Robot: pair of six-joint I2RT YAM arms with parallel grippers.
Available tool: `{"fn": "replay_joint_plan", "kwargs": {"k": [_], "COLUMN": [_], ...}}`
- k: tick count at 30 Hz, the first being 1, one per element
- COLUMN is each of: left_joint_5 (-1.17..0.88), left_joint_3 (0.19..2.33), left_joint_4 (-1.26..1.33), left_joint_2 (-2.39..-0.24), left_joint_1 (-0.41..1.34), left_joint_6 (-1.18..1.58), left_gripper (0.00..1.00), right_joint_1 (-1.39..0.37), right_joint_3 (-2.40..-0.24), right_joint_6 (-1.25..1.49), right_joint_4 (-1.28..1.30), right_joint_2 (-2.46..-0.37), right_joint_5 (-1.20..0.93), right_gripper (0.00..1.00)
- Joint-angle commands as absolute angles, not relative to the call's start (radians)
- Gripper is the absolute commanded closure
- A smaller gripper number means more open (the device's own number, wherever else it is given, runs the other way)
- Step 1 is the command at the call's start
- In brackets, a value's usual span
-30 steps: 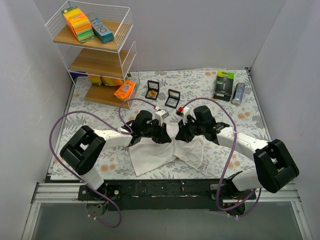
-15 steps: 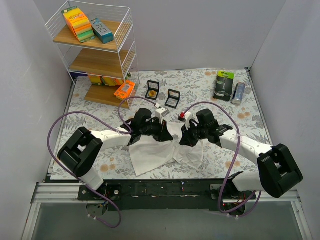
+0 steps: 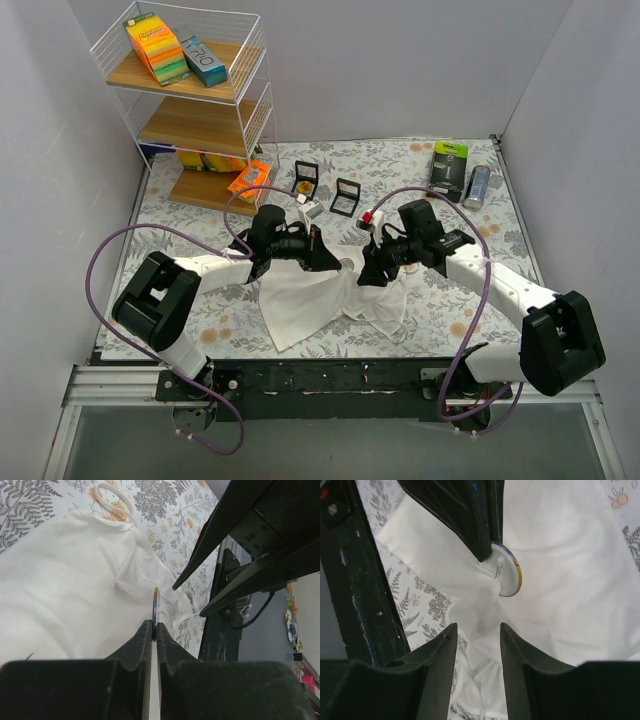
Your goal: Remove the brooch from the garment
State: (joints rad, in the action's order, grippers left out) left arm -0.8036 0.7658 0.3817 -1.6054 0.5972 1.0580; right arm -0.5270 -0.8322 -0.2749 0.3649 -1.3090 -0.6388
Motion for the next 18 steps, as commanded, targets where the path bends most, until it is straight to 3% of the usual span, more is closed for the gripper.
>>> {"fn": "replay_joint_plan", "kwargs": {"k": [1,9,18], "left_joint_5": [-0.936,-0.971,-0.994], "left_joint_3": [0.781,0.758,0.756], "left_joint_4": [0.469,0.529,0.546], "left_joint_2": [-1.580,-1.577,-1.589], "left_joint_1": [0.571,0.569,0.569], "left_joint_6": [1.123,1.198,1.213], "left_gripper": [1.00,1.00,1.00], "right_joint_1": [-0.506,-0.445,-0.373], "right_joint_3": [-0.877,-0.844,-0.816], "right_joint_6": [-0.221,0.047,0.192], "right_joint_4": [0.342,0.160,0.041], "right_joint_2": [-1.336,-1.397,-1.437], "right_joint_5": [-0.799,-0.959,-1.028], "right_gripper": [0.51,0.50,0.60]}}
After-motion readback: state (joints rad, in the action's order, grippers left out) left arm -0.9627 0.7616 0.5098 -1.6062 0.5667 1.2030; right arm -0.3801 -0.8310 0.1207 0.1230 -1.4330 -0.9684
